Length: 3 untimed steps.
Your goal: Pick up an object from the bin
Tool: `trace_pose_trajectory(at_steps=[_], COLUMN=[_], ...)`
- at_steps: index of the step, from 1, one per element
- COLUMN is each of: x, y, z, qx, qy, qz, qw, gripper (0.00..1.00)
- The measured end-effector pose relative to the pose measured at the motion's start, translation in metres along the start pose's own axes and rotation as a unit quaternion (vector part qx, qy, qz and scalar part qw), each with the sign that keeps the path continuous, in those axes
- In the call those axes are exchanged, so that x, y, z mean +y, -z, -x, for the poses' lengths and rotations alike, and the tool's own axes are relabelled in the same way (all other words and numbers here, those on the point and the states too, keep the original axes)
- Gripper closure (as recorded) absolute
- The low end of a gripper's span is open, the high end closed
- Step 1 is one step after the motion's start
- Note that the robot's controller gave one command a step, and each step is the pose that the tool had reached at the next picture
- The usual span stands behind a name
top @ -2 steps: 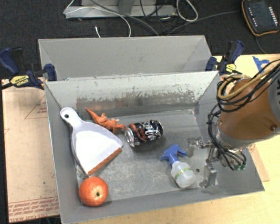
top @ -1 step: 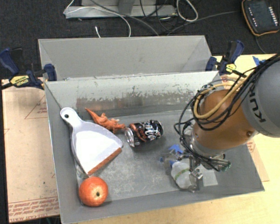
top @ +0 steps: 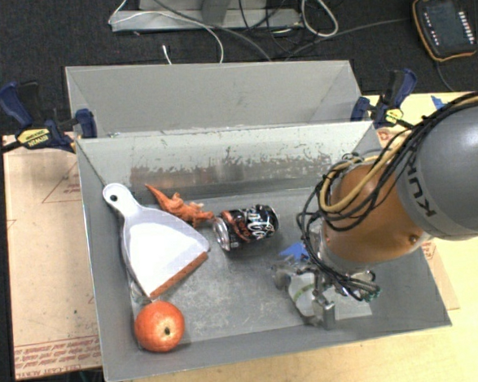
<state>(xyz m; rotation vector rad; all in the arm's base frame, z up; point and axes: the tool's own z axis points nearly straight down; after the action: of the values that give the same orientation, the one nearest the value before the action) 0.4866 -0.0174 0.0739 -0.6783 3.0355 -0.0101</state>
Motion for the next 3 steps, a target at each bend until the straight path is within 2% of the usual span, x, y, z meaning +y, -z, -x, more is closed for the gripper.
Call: trace_pose_trajectory(at_steps=[1, 3], x=[-0.0588, -0.0573], y=[-0.0032, 0.0047], z=[-0.0202, -0.0198], qx=[0.0026, 0.0030], qy=[0.321, 0.320], qz=[0.005, 0.007], qw=[0.9470, 0.9475], gripper=[1.00, 1.00])
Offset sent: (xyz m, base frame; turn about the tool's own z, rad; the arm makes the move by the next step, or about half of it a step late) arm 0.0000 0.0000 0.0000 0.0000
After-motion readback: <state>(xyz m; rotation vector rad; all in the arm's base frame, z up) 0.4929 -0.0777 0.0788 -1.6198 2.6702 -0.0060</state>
